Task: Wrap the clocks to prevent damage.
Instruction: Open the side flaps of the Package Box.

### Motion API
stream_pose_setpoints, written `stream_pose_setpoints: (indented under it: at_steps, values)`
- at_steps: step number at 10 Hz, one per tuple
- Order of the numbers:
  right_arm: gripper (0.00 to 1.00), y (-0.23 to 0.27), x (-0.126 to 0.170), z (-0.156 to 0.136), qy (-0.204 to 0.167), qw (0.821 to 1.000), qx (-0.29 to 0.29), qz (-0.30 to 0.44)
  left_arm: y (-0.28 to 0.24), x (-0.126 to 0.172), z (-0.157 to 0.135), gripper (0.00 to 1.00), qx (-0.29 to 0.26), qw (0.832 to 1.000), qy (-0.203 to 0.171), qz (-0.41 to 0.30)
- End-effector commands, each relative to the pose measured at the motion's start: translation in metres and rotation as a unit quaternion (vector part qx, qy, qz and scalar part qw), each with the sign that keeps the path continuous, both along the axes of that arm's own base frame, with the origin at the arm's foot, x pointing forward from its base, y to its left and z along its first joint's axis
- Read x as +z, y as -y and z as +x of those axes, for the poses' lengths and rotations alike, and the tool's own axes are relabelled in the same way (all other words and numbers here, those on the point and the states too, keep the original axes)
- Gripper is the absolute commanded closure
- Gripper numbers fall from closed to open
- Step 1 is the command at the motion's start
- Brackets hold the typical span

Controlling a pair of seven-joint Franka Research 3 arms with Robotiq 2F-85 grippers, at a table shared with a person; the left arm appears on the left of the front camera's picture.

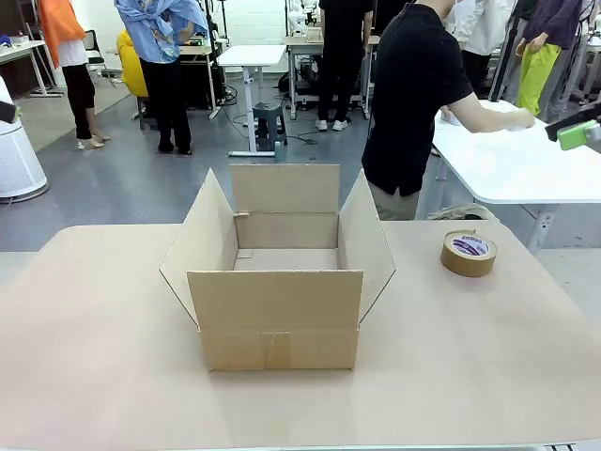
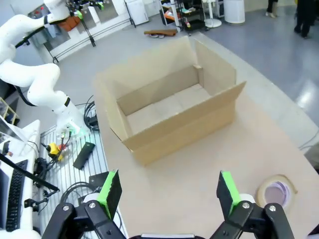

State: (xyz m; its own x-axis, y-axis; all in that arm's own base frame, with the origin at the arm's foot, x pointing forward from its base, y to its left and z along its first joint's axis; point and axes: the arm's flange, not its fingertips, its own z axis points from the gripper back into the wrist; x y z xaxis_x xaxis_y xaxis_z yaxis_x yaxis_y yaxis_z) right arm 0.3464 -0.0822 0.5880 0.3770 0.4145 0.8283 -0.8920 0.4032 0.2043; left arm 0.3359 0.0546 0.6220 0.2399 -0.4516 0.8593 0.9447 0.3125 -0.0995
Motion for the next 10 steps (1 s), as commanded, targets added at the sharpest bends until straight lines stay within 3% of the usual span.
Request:
stream_pose_setpoints:
  at_steps: [1, 6, 8, 10]
  values:
    - [0.0, -0.004, -0.021, 0.002, 0.009, 1.0, -0.012, -0.004, -0.006, -0.014, 0.009, 0.0, 0.013, 1.0, -0.017, 0.003]
    - [0.0, 0.007, -0.03, -0.02, 0.025, 0.997, -0.065, -0.039, -0.016, -0.032, -0.016, 0.0, 0.099, 0.993, -0.006, 0.067]
    - [0.0, 0.005, -0.028, -0.03, 0.024, 0.996, -0.067, -0.051, -0.014, -0.034, -0.026, 0.0, 0.111, 0.99, 0.0, 0.082]
    - [0.0, 0.001, -0.025, -0.038, 0.019, 0.996, -0.062, -0.064, -0.012, -0.034, -0.032, 0.0, 0.1, 0.989, -0.017, 0.105]
